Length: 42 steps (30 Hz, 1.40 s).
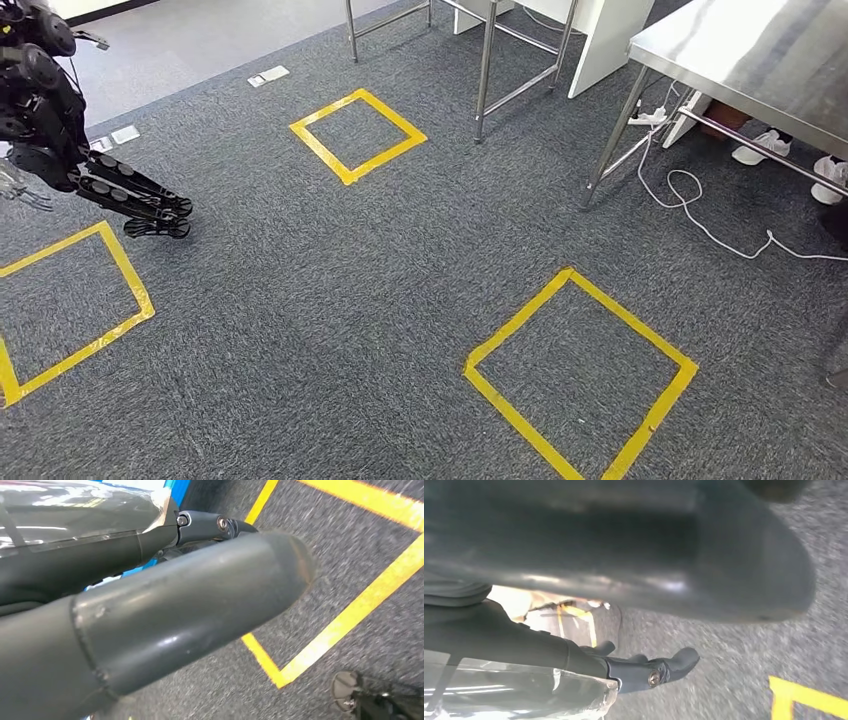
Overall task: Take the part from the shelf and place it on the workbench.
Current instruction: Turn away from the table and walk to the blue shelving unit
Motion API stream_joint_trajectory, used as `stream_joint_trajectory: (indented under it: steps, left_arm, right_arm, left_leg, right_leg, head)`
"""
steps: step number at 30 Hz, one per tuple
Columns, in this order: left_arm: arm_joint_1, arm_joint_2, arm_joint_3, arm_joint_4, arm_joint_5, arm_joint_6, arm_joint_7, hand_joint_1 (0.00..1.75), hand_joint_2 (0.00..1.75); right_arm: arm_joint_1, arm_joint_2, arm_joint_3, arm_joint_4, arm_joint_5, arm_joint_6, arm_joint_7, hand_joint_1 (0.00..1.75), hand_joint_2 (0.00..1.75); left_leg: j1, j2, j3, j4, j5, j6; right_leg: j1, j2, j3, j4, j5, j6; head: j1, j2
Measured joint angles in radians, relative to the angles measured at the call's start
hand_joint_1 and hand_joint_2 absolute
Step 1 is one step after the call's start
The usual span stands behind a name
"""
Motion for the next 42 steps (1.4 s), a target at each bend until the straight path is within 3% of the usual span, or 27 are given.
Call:
stream_joint_trajectory:
  steps: [2, 5, 6, 7, 8, 9, 11, 13, 15, 16, 18, 20, 22, 23, 24, 26, 28, 30, 32, 34, 36, 37, 38, 39, 42]
  left_arm:
    - [0.003, -0.001, 0.0, 0.0, -0.011, 0.003, 0.012, 0.0, 0.0]
    - [0.004, -0.004, -0.001, 0.0, -0.021, 0.007, 0.023, 0.0, 0.0]
    - [0.005, -0.005, -0.001, 0.0, -0.021, 0.009, 0.025, 0.0, 0.0]
    - [0.006, -0.006, -0.001, 0.0, -0.02, 0.01, 0.025, 0.0, 0.0]
    - [0.007, -0.007, -0.001, 0.0, -0.019, 0.01, 0.026, 0.0, 0.0]
    - [0.008, -0.007, 0.0, 0.0, -0.018, 0.011, 0.026, 0.0, 0.0]
    - [0.007, -0.007, -0.001, 0.0, -0.018, 0.012, 0.027, 0.0, 0.0]
    - [0.005, -0.009, -0.001, 0.0, -0.016, 0.015, 0.027, 0.0, 0.0]
    - [0.005, -0.01, 0.0, 0.0, -0.008, 0.02, 0.026, 0.0, 0.0]
    - [0.007, -0.012, 0.0, 0.0, -0.004, 0.025, 0.025, 0.0, 0.0]
    - [0.009, -0.017, 0.001, 0.0, -0.002, 0.039, 0.024, 0.0, 0.0]
    - [0.011, -0.022, 0.0, 0.003, -0.016, 0.049, 0.024, 0.0, 0.0]
    - [0.014, -0.024, -0.003, 0.008, -0.04, 0.049, 0.026, 0.0, 0.0]
    - [0.016, -0.025, -0.006, 0.01, -0.052, 0.044, 0.027, 0.0, 0.0]
    - [0.018, -0.025, -0.01, 0.011, -0.062, 0.037, 0.028, 0.0, 0.0]
    - [0.02, -0.023, -0.016, 0.013, -0.073, 0.023, 0.028, 0.0, 0.0]
    - [0.02, -0.02, -0.017, 0.013, -0.075, 0.014, 0.027, 0.0, 0.0]
    - [0.021, -0.016, -0.017, 0.014, -0.065, 0.008, 0.024, 0.0, 0.0]
    - [0.022, -0.012, -0.016, 0.015, -0.051, 0.006, 0.02, 0.0, 0.0]
    - [0.022, -0.009, -0.016, 0.016, -0.044, 0.003, 0.017, 0.0, 0.0]
    - [0.022, -0.006, -0.016, 0.017, -0.044, -0.001, 0.017, 0.0, 0.0]
    - [0.022, -0.006, -0.016, 0.017, -0.045, -0.003, 0.018, 0.0, 0.0]
    - [0.022, -0.005, -0.016, 0.018, -0.045, -0.005, 0.019, 0.0, 0.0]
    - [0.023, -0.004, -0.016, 0.018, -0.047, -0.006, 0.021, 0.0, 0.0]
    - [0.021, 0.0, -0.016, 0.018, -0.054, -0.009, 0.026, 0.0, 0.0]
  right_arm:
    - [0.0, 0.0, 0.007, 0.0, 0.015, 0.008, 0.0, 0.0, 0.0]
    - [0.004, -0.001, 0.024, 0.0, 0.047, 0.018, -0.01, 0.0, 0.0]
    - [0.005, -0.002, 0.029, 0.0, 0.054, 0.02, -0.012, 0.0, 0.0]
    - [0.006, -0.003, 0.034, 0.0, 0.059, 0.021, -0.013, 0.0, 0.0]
    - [0.006, -0.003, 0.037, 0.0, 0.061, 0.022, -0.013, 0.0, 0.0]
    - [0.006, -0.004, 0.042, 0.0, 0.062, 0.022, -0.013, 0.0, 0.0]
    - [0.005, -0.004, 0.049, 0.0, 0.064, 0.022, -0.014, 0.0, 0.0]
    - [0.005, -0.005, 0.053, 0.0, 0.067, 0.022, -0.015, 0.0, 0.0]
    - [0.005, -0.006, 0.056, 0.0, 0.074, 0.025, -0.015, 0.0, 0.0]
    - [0.004, -0.007, 0.059, 0.0, 0.08, 0.028, -0.014, 0.0, 0.0]
    - [0.003, -0.008, 0.066, 0.0, 0.09, 0.036, -0.009, 0.0, 0.0]
    - [0.006, -0.009, 0.071, 0.0, 0.094, 0.04, 0.0, 0.0, 0.0]
    - [0.009, -0.009, 0.072, 0.0, 0.092, 0.04, 0.008, 0.0, 0.0]
    - [0.01, -0.009, 0.071, 0.0, 0.09, 0.039, 0.012, 0.0, 0.0]
    - [0.01, -0.009, 0.071, 0.0, 0.088, 0.038, 0.015, 0.0, 0.0]
    - [0.011, -0.009, 0.071, 0.0, 0.087, 0.036, 0.022, 0.0, 0.0]
    - [0.012, -0.008, 0.071, 0.0, 0.089, 0.034, 0.028, 0.0, 0.0]
    - [0.012, -0.006, 0.071, 0.0, 0.099, 0.03, 0.031, 0.0, 0.0]
    - [0.012, -0.006, 0.073, 0.0, 0.11, 0.024, 0.029, 0.0, 0.0]
    - [0.013, -0.005, 0.076, 0.0, 0.119, 0.016, 0.025, 0.0, 0.0]
    - [0.017, -0.006, 0.077, 0.0, 0.124, 0.009, 0.023, 0.0, 0.0]
    - [0.018, -0.006, 0.077, 0.0, 0.125, 0.007, 0.023, 0.0, 0.0]
    - [0.019, -0.006, 0.077, 0.0, 0.125, 0.005, 0.023, 0.0, 0.0]
    - [0.019, -0.006, 0.077, 0.0, 0.124, 0.003, 0.022, 0.0, 0.0]
    - [0.017, -0.004, 0.077, 0.0, 0.118, 0.001, 0.021, 0.0, 0.0]
  left_leg:
    - [0.002, 0.022, -0.018, 0.034, -0.024, -0.01]
    - [0.006, 0.081, -0.106, 0.221, -0.123, -0.025]
    - [0.009, 0.089, -0.135, 0.282, -0.144, -0.029]
    - [0.012, 0.094, -0.149, 0.307, -0.145, -0.032]
    - [0.015, 0.099, -0.142, 0.293, -0.127, -0.034]
    - [0.018, 0.106, -0.115, 0.24, -0.094, -0.035]
    - [0.019, 0.14, -0.038, 0.095, -0.034, -0.033]
    - [0.013, 0.16, 0.002, 0.019, -0.015, -0.024]
    - [0.007, 0.145, 0.003, 0.01, -0.016, -0.011]
    - [0.007, 0.136, 0.004, 0.006, -0.012, -0.004]
    - [0.009, 0.119, 0.006, -0.004, -0.005, 0.012]
    - [0.009, 0.101, 0.004, -0.005, -0.002, 0.02]
    - [0.007, 0.079, 0.002, -0.004, -0.002, 0.021]
    - [0.007, 0.067, 0.003, -0.004, -0.002, 0.021]
    - [0.007, 0.055, 0.003, -0.003, -0.002, 0.021]
    - [0.005, 0.034, 0.004, 0.003, -0.003, 0.017]
    - [0.002, 0.018, 0.002, 0.008, -0.004, 0.007]
    - [0.002, 0.008, -0.002, 0.008, -0.001, -0.004]
    - [0.005, 0.024, -0.013, 0.025, -0.013, -0.012]
    - [0.007, 0.065, -0.051, 0.111, -0.067, -0.02]
    - [0.009, 0.089, -0.111, 0.246, -0.133, -0.027]
    - [0.009, 0.094, -0.132, 0.291, -0.147, -0.028]
    - [0.009, 0.097, -0.135, 0.3, -0.142, -0.028]
    - [0.009, 0.101, -0.116, 0.268, -0.119, -0.027]
    - [0.004, 0.14, -0.006, 0.064, -0.041, -0.014]
  right_leg:
    - [-0.007, -0.017, 0.007, -0.006, 0.006, -0.015]
    - [-0.005, -0.048, 0.008, -0.008, 0.006, -0.027]
    - [-0.004, -0.06, 0.008, -0.008, 0.005, -0.029]
    - [-0.003, -0.07, 0.009, -0.007, 0.003, -0.03]
    - [-0.003, -0.08, 0.011, -0.007, 0.002, -0.031]
    - [-0.003, -0.088, 0.014, -0.007, -0.001, -0.03]
    - [0.003, -0.101, 0.019, -0.006, -0.008, -0.024]
    - [0.011, -0.115, 0.022, -0.006, -0.016, -0.014]
    - [0.015, -0.13, 0.029, -0.009, -0.019, -0.004]
    - [0.015, -0.125, 0.03, -0.003, -0.025, 0.001]
    - [0.012, -0.09, 0.005, 0.06, -0.063, 0.0]
    - [0.008, -0.054, -0.061, 0.193, -0.122, -0.009]
    - [0.007, -0.044, -0.113, 0.29, -0.149, -0.005]
    - [0.006, -0.043, -0.113, 0.283, -0.137, 0.003]
    - [0.004, -0.04, -0.094, 0.236, -0.11, 0.013]
    - [-0.002, -0.016, -0.032, 0.095, -0.046, 0.028]
    - [-0.004, 0.004, -0.003, 0.019, -0.016, 0.021]
    - [0.0, -0.002, -0.001, 0.014, -0.01, 0.003]
    - [-0.003, -0.017, 0.003, 0.012, -0.004, -0.012]
    - [-0.004, -0.035, 0.002, 0.01, -0.001, -0.025]
    - [0.002, -0.056, 0.001, 0.01, -0.002, -0.032]
    - [0.005, -0.067, 0.001, 0.01, -0.003, -0.033]
    - [0.006, -0.077, 0.0, 0.01, -0.004, -0.034]
    - [0.008, -0.086, 0.001, 0.01, -0.005, -0.035]
    - [0.015, -0.106, 0.006, 0.01, -0.009, -0.034]
  head:
    - [-0.003, 0.0]
    - [-0.01, 0.0]
    - [-0.01, 0.0]
    - [-0.01, 0.0]
    - [-0.011, 0.0]
    - [-0.011, 0.0]
    - [-0.012, 0.0]
    - [-0.009, 0.0]
    - [-0.005, 0.0]
    - [-0.005, 0.0]
    - [-0.004, 0.0]
    - [-0.002, 0.0]
    - [-0.001, 0.0]
    - [-0.001, 0.0]
    - [-0.001, 0.0]
    - [-0.001, 0.0]
    - [-0.001, 0.0]
    - [-0.001, 0.0]
    - [-0.003, 0.0]
    - [-0.006, 0.0]
    - [-0.008, 0.0]
    - [-0.008, 0.0]
    - [-0.008, 0.0]
    - [-0.008, 0.0]
    - [-0.007, 0.0]
